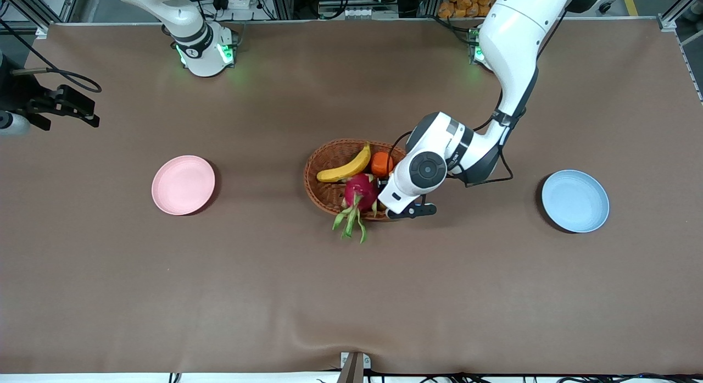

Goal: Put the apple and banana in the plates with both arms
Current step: 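Lower the left gripper onto the red apple and close it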

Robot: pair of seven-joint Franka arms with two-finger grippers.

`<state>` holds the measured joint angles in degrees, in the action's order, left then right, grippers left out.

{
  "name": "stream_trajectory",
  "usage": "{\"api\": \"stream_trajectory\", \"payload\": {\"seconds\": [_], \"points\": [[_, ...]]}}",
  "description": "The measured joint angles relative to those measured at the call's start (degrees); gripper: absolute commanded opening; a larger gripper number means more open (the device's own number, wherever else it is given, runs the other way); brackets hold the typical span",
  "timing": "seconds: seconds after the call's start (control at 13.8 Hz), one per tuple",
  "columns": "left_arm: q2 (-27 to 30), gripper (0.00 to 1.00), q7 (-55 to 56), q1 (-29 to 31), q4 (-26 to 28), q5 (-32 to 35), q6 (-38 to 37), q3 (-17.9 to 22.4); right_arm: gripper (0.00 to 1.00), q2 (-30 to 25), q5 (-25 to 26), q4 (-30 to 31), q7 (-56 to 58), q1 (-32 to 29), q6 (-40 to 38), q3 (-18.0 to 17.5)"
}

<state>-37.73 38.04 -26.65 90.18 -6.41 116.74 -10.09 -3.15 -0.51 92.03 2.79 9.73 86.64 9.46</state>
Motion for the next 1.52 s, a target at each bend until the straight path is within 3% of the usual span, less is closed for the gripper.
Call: {"api": "stream_trajectory", "payload": {"seconds": [1.38,1.45,1.52], "points": [[-1.9,0.99,0.1,-0.9,1.2,0.3,0.0,0.1,1.0,0.0,0.0,0.0,0.0,0.0,0.5,0.0],[-1.9,0.85,0.1,-0.9,1.2,0.4,0.0,0.1,1.0,0.0,0.0,0.0,0.0,0.0,0.6,0.0],[-1.9,0.6,0.1,-0.9,1.2,0.4,0.0,0.1,1.0,0.0,0.0,0.0,0.0,0.0,0.6,0.0]]}}
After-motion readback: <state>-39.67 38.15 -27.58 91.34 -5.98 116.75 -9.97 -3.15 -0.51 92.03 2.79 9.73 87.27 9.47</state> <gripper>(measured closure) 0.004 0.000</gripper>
